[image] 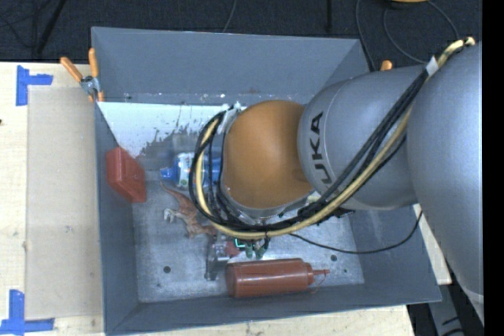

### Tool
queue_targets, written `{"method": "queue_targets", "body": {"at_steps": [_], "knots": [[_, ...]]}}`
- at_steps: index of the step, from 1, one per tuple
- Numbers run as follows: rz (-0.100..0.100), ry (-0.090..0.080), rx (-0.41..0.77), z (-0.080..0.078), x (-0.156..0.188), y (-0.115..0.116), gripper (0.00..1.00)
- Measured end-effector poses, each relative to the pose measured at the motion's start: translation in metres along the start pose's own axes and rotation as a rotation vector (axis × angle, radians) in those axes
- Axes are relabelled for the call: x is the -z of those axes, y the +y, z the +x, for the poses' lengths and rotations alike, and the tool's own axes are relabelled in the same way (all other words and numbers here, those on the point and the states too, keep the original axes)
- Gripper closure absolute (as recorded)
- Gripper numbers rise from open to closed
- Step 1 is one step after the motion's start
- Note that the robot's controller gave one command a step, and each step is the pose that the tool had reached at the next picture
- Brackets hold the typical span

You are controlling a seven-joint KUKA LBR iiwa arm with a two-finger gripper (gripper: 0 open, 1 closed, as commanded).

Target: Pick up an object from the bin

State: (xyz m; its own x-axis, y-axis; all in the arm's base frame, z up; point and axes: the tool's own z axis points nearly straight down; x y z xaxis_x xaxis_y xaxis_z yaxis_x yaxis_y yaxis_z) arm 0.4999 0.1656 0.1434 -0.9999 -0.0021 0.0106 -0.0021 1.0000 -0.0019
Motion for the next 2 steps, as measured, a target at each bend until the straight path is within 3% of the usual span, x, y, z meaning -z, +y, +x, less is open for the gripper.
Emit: {"method": "queue_targets", "body": {"at_steps": [1,2], "knots": [[-0.001,-0.007,-0.003,-0.002,0.004,-0.001,0.00],[-0.004,-0.013,-0.060,-0.001,-0.036,-0.017,0.00]]}}
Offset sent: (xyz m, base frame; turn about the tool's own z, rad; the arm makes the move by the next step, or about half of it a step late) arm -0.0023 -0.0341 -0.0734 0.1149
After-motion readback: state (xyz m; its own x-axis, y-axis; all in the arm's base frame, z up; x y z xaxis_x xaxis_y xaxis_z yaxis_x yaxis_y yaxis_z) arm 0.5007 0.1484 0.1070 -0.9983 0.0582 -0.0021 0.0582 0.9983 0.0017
